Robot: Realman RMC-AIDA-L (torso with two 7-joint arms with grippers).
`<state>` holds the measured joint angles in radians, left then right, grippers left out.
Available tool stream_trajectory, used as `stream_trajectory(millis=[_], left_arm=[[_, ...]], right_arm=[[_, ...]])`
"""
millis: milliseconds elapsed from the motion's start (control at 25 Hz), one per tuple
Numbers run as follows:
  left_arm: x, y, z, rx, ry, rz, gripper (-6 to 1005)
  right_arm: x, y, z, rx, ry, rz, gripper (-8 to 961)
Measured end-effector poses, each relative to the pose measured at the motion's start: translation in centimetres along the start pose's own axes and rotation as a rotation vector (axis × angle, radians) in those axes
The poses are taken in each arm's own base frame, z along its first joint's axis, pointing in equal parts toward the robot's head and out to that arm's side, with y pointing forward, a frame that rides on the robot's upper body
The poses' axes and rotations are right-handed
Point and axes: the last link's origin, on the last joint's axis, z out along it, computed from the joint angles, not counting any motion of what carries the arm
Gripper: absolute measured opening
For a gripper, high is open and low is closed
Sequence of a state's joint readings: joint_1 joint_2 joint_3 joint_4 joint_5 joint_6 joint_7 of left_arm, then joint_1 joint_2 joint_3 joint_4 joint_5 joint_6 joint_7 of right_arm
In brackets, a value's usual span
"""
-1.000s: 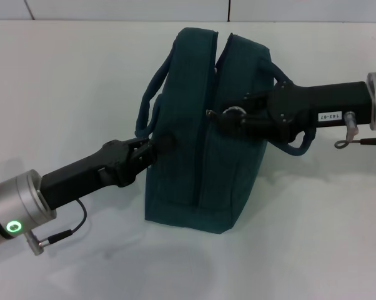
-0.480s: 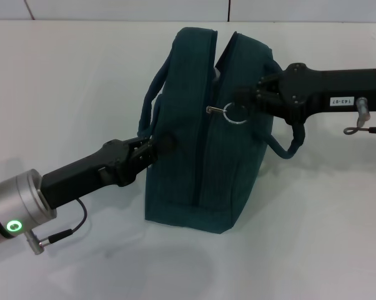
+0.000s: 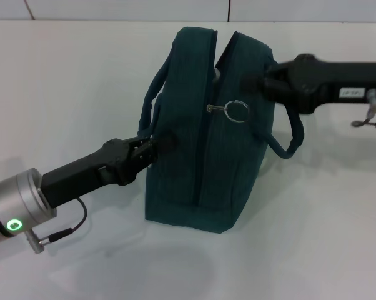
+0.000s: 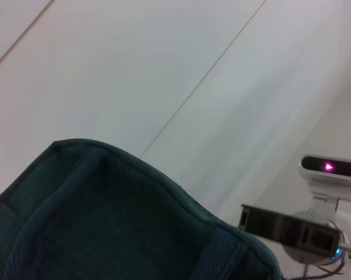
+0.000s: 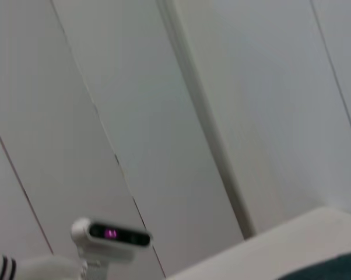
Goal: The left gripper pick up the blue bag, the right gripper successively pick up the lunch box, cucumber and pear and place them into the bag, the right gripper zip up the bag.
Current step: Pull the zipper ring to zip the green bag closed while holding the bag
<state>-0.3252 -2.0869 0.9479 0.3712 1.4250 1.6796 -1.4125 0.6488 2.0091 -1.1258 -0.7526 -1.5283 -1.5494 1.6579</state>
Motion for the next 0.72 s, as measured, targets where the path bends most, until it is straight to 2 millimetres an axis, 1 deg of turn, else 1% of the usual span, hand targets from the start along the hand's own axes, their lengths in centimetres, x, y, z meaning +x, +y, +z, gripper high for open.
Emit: stream_trajectory(millis=[80, 320, 520, 720], left_arm=[[0.0, 0.0, 0.0, 0.0, 0.0, 0.0, 51], [0.0, 0.0, 0.1, -0.002, 0.0, 0.0, 51], [0.0, 0.0, 0.1, -0.003, 0.0, 0.0, 51], [0.0, 0.0, 0.1, -0.003, 0.0, 0.0, 51]], right_arm=[[-0.4, 0.0, -0.6, -0.004, -0.03, 0.015, 27], [-1.5, -0.4, -1.4, -0.013, -0.061, 0.149, 129], [-2.0, 0.1, -0.9, -0.077, -0.034, 0.193, 371], [-1.5, 0.8, 0.0, -0.122, 0.028, 0.19, 545]])
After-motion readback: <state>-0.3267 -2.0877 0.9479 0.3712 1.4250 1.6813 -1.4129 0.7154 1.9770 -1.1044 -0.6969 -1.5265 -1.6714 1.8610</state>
